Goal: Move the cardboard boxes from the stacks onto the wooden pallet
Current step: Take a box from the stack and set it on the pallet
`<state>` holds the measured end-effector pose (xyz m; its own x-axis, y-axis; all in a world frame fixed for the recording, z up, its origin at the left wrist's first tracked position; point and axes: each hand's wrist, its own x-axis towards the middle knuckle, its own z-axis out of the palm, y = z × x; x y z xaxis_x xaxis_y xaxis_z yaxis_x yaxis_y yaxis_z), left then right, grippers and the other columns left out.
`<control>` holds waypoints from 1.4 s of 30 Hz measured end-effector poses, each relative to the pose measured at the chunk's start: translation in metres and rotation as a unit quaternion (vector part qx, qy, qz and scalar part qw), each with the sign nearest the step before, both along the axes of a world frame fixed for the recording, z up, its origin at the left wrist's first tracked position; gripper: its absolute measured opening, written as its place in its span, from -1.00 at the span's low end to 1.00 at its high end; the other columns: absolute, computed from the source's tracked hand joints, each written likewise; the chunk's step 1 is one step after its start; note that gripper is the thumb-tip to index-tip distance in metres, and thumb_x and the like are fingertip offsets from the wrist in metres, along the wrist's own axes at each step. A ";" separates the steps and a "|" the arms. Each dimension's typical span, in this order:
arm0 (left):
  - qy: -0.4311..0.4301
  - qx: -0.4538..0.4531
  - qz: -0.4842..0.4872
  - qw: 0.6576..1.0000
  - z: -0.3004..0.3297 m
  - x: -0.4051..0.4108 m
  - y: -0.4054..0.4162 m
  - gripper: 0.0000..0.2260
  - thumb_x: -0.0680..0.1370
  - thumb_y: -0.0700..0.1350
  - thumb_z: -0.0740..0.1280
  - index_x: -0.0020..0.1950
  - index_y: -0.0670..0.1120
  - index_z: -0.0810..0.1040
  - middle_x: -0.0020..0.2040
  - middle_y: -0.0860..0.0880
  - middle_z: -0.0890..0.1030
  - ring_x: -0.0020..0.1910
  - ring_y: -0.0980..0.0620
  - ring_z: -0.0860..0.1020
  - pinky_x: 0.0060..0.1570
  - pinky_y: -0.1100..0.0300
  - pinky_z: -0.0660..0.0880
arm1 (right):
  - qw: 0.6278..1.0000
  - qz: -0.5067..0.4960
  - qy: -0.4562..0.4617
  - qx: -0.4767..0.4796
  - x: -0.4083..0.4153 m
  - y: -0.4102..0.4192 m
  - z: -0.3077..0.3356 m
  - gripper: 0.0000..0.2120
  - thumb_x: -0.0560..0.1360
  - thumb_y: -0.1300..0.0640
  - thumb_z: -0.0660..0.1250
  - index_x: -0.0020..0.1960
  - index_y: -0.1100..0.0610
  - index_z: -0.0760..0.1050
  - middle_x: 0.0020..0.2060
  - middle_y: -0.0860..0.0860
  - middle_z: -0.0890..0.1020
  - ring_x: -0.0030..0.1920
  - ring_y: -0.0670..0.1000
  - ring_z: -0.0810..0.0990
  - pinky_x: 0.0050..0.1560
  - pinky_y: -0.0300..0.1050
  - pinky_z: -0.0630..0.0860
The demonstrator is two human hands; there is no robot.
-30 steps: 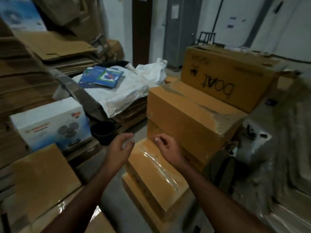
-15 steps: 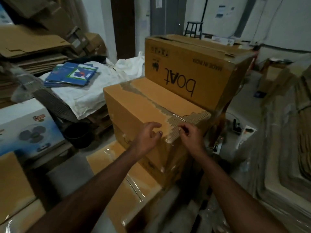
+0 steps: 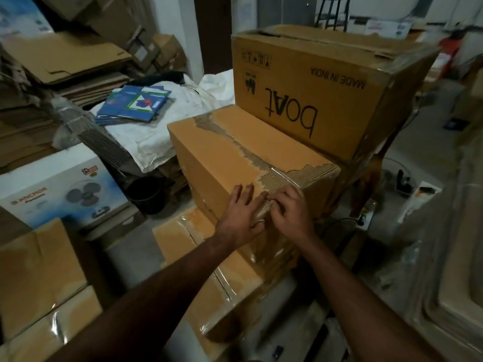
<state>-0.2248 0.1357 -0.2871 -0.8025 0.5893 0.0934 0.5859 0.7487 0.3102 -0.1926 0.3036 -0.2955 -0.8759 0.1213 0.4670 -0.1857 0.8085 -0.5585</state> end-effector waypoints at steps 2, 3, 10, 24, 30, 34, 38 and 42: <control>-0.014 0.034 -0.004 0.999 0.000 -0.004 -0.024 -0.33 0.53 0.05 0.31 0.61 0.03 0.18 0.63 -0.17 0.09 0.60 -0.26 -0.05 0.52 -0.16 0.07 | 1.000 0.021 -0.001 0.002 -0.006 -0.011 0.004 -0.72 0.47 0.09 0.19 0.03 0.12 0.64 -0.07 0.04 0.60 0.00 0.09 0.51 0.00 -0.12 0.39; -0.020 0.045 0.000 0.999 -0.002 -0.006 -0.039 -0.35 0.52 0.08 0.28 0.60 0.02 0.22 0.62 -0.18 0.14 0.60 -0.26 -0.01 0.50 -0.19 0.11 | 1.000 0.031 -0.003 0.002 -0.010 -0.017 0.005 -0.73 0.48 0.10 0.20 0.03 0.12 0.63 -0.06 0.03 0.61 0.01 0.09 0.52 0.00 -0.15 0.36; -0.038 0.146 0.159 0.976 -0.002 -0.014 -0.113 -0.43 0.49 -0.15 0.33 0.52 -0.03 0.39 0.59 -0.24 0.16 0.58 -0.25 0.05 0.51 -0.10 0.03 | 0.994 -0.099 -0.002 0.039 -0.025 -0.039 0.001 -0.78 0.52 0.08 0.29 0.11 0.07 0.62 0.19 0.05 0.53 0.24 0.08 0.41 0.23 0.07 0.35; -0.232 0.467 0.364 0.772 -0.010 -0.013 -0.090 -0.53 0.60 0.06 0.35 0.44 -0.03 0.29 0.33 -0.10 0.51 0.23 -0.13 0.55 0.01 -0.07 0.60 | 0.954 -0.194 -0.151 -0.171 -0.049 -0.017 0.001 -0.26 0.51 -0.21 0.35 0.55 0.05 0.14 0.52 0.11 0.19 0.48 0.17 0.23 0.23 0.15 0.49; -0.349 0.596 0.413 0.594 -0.002 -0.017 -0.074 -0.64 0.61 -0.04 0.30 0.38 -0.11 0.44 0.21 -0.16 0.61 0.03 -0.12 0.60 -0.24 0.05 0.66 | 0.815 -0.174 -0.199 -0.516 -0.052 -0.013 0.013 -0.24 0.56 -0.18 0.31 0.60 0.02 0.03 0.56 0.10 0.19 0.48 0.18 0.30 0.27 0.00 0.35; -0.283 0.637 0.468 0.544 0.006 -0.023 -0.072 -0.57 0.45 -0.02 0.38 0.28 -0.14 0.51 0.15 -0.20 0.66 0.07 -0.20 0.64 -0.10 -0.18 0.66 | 0.817 -0.195 -0.171 -0.515 -0.046 -0.032 0.021 -0.20 0.52 -0.18 0.37 0.60 0.05 0.07 0.56 0.08 0.21 0.50 0.16 0.28 0.36 0.02 0.34; -0.196 0.639 0.507 0.545 0.028 -0.019 -0.091 -0.61 0.54 0.04 0.40 0.28 -0.10 0.41 0.18 -0.13 0.59 0.12 -0.13 0.57 0.18 -0.12 0.55 | 0.823 -0.174 -0.131 -0.525 -0.038 -0.066 0.035 -0.22 0.52 -0.11 0.41 0.59 0.06 0.09 0.53 0.09 0.25 0.42 0.13 0.36 0.27 -0.01 0.42; -0.126 0.645 0.521 0.545 0.038 -0.008 -0.126 -0.57 0.57 -0.04 0.40 0.41 -0.07 0.41 0.24 -0.10 0.59 0.16 -0.10 0.56 0.24 -0.09 0.53 | 0.815 -0.162 -0.108 -0.546 -0.027 -0.107 0.039 -0.38 0.52 -0.03 0.42 0.47 0.07 0.25 0.33 0.10 0.44 0.13 0.02 0.46 0.08 -0.05 0.47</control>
<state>-0.2328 0.0101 -0.2492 -0.7212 -0.6245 -0.2999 -0.1311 -0.3020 0.9442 -0.2191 0.1970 -0.2562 -0.7625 0.6029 -0.2348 0.1360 -0.2055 -0.9692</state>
